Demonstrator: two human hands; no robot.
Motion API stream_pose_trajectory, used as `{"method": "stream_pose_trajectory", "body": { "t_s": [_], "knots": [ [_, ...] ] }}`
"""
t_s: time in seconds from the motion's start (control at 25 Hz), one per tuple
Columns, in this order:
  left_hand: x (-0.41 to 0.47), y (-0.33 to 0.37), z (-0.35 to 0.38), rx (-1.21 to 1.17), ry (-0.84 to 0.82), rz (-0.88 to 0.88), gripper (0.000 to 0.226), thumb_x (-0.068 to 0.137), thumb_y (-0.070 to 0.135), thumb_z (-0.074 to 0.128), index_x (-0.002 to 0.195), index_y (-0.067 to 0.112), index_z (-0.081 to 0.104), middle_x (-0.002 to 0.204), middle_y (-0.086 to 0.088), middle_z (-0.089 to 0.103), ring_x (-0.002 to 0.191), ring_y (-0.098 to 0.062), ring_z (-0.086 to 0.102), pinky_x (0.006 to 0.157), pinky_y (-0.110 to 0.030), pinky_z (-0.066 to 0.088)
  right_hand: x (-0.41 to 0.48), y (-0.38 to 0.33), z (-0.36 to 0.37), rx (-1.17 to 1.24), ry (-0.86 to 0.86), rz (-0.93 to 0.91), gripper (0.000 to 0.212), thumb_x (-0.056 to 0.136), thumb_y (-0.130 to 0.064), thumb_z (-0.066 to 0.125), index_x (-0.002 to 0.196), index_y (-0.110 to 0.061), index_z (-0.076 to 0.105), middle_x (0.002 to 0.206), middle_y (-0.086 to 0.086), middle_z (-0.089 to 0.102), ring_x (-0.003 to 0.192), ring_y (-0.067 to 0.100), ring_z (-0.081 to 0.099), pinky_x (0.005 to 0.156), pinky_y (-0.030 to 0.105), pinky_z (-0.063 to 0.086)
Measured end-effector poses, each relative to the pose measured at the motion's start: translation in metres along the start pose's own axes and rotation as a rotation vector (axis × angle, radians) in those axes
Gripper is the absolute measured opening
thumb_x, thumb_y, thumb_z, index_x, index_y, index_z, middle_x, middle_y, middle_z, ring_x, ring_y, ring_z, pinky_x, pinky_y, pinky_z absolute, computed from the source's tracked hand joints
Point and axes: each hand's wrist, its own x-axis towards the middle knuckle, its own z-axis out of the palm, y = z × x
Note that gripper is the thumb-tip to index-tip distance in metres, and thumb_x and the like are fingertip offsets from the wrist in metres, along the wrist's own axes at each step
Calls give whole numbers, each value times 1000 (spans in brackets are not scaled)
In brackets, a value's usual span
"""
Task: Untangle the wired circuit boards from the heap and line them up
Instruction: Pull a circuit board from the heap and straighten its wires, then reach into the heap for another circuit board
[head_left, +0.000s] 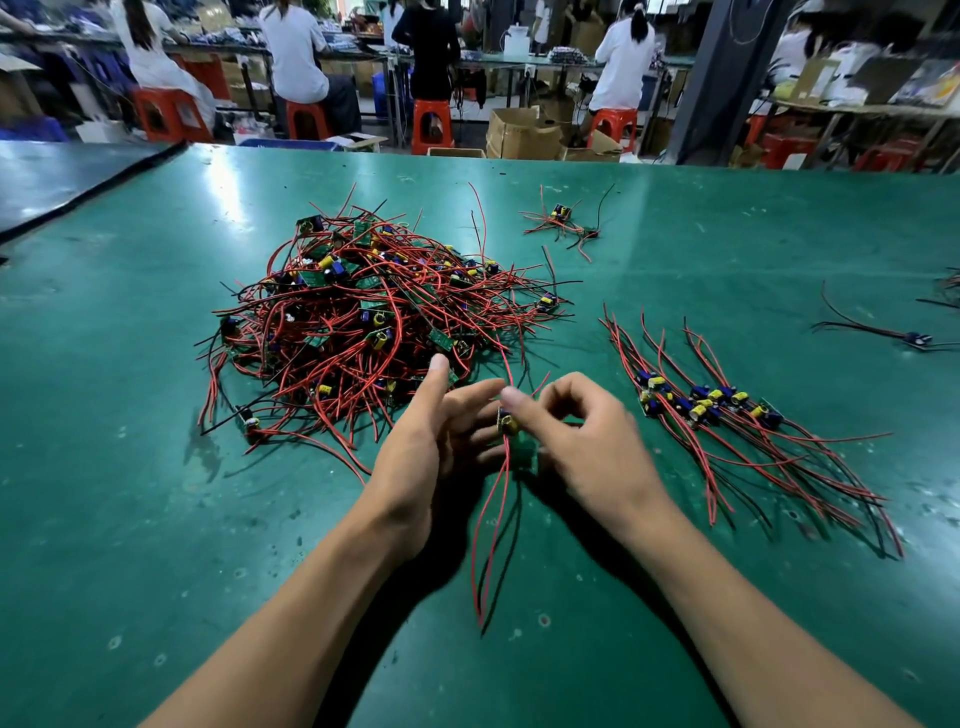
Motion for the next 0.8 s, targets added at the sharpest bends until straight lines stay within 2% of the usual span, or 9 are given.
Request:
{"method": "stream_pose_trajectory", "body": {
  "t_s": [0.12, 0.24, 0.32, 0.4, 0.44, 0.48, 0.56, 0.68, 0.8],
  "knots": [
    [1, -2, -5, 23, -69, -1, 72, 94, 65, 23, 130, 13, 58, 121, -3, 70, 112, -16, 66, 89, -28, 54, -9, -3, 10, -165, 52, -87, 42, 71, -51, 81, 76, -20, 53, 72, -9, 65, 58, 3, 52, 58, 19, 41],
    [2, -4, -6, 60, -116, 28, 77, 88, 70, 25, 137, 18, 53, 132, 6, 63, 120, -8, 60, 101, -32, 46, -6, -2, 5, -176, 155, -119, 28, 78, -26, 81, 79, -20, 54, 72, -6, 62, 59, 8, 54, 60, 24, 43],
    [2, -5, -7, 93, -108, 58, 76, 82, 71, 31, 137, 24, 55, 137, 12, 59, 122, -5, 58, 107, -35, 41, 0, -2, -3, -134, 263, -120, 24, 81, -20, 77, 78, -21, 53, 71, -5, 61, 60, 11, 58, 62, 27, 45],
    [4, -7, -8, 106, -53, 76, 68, 85, 68, 36, 131, 25, 60, 133, 12, 61, 117, -8, 62, 100, -34, 48, 9, 1, -14, -98, 385, -90, 22, 82, -20, 74, 78, -23, 53, 72, -5, 61, 64, 13, 62, 64, 28, 47],
    [6, -7, -9, 98, -2, 92, 59, 90, 60, 40, 127, 20, 62, 129, 6, 63, 112, -13, 65, 93, -35, 53, 14, 4, -21, -112, 442, -74, 20, 83, -20, 74, 79, -23, 54, 73, -7, 61, 64, 8, 60, 65, 24, 46],
    [7, -7, -9, 89, 56, 117, 47, 95, 49, 45, 122, 14, 63, 122, -1, 65, 104, -18, 67, 85, -36, 57, 18, 7, -29, -140, 486, -48, 18, 84, -20, 74, 79, -23, 57, 73, -9, 62, 64, 3, 57, 65, 20, 45],
    [9, -7, -9, 125, 157, 193, 24, 99, 24, 53, 113, 8, 64, 101, -8, 63, 83, -22, 65, 68, -36, 58, 26, 14, -43, -208, 541, 23, 12, 85, -19, 73, 82, -19, 61, 76, -9, 63, 70, 9, 57, 71, 24, 45],
    [10, -9, -15, 467, 272, 361, 9, 95, 15, 60, 100, 17, 67, 76, 1, 64, 59, -12, 57, 51, -28, 48, 28, 22, -52, -338, 575, 21, 11, 87, -16, 71, 90, -19, 61, 92, 0, 64, 83, 19, 55, 75, 23, 36],
    [12, -9, -19, 605, 347, 407, 12, 92, 17, 64, 100, 25, 66, 94, -3, 66, 65, -16, 61, 56, -29, 51, 24, 20, -45, -447, 528, -134, 15, 87, -13, 70, 101, -15, 66, 107, 4, 55, 84, 14, 49, 78, 18, 34]
  ]
}}
